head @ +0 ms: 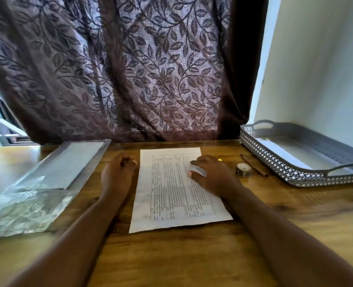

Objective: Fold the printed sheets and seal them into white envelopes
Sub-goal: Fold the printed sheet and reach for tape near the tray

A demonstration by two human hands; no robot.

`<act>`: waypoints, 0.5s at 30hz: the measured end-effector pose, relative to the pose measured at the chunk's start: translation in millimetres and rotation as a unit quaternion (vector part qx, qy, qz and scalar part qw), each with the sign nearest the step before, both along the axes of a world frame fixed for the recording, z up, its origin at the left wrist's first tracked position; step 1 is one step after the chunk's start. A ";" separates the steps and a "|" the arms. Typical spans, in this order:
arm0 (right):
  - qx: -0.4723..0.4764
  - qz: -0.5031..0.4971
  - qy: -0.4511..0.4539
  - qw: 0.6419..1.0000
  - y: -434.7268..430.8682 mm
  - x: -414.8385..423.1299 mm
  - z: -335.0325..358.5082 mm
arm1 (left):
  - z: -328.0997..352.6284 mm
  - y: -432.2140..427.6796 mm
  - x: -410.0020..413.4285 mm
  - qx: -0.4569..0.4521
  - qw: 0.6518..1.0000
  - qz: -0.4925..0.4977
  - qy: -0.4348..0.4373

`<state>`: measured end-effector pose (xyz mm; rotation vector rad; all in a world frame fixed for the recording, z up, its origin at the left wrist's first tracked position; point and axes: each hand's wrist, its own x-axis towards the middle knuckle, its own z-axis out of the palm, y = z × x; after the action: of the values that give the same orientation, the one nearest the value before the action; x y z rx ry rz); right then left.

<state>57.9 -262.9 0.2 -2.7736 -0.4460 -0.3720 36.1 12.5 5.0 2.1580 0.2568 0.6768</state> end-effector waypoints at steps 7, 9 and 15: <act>-0.068 0.003 0.021 0.997 2.6 21.4 -2.7 | -6.2 4.5 44.7 0.114 0.979 -0.019 0.170; -0.073 0.004 0.022 0.997 3.3 21.2 -4.1 | -1.4 0.9 42.0 0.116 0.975 -0.025 0.187; -0.074 0.002 0.010 0.997 6.3 14.6 -2.0 | -0.7 3.2 41.8 0.081 0.979 -0.027 0.184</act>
<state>72.5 -256.6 -1.8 -2.9167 -0.4922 -0.3230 77.9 15.7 4.3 2.4319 0.3460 0.2699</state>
